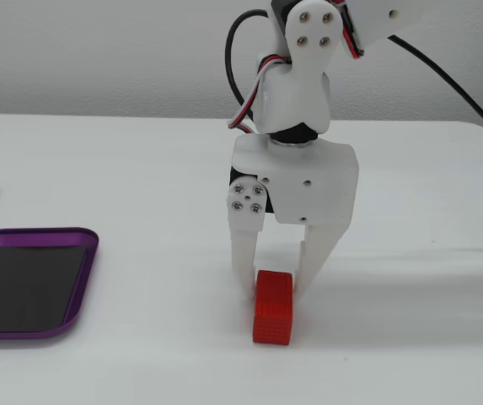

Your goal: Pick up the cube and place it in the box.

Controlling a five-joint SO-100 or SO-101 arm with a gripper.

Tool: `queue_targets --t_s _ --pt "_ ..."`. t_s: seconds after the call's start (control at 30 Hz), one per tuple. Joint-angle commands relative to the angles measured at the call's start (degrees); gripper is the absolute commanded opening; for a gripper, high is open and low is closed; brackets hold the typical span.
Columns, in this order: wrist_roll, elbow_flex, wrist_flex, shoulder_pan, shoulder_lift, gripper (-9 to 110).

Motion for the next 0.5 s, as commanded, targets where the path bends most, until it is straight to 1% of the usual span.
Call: queue_targets --t_s 0.0,0.17,0.37,0.47 --pt "-0.4 -0.7 0.2 -0.4 0.9 -1" --pt "0.0 -4.8 0.9 0.3 5.2 -1" --pt "-0.4 -5.3 -0.2 0.4 18.5 -1" --pt "-0.5 -4.7 -6.7 0.5 24.9 -1"
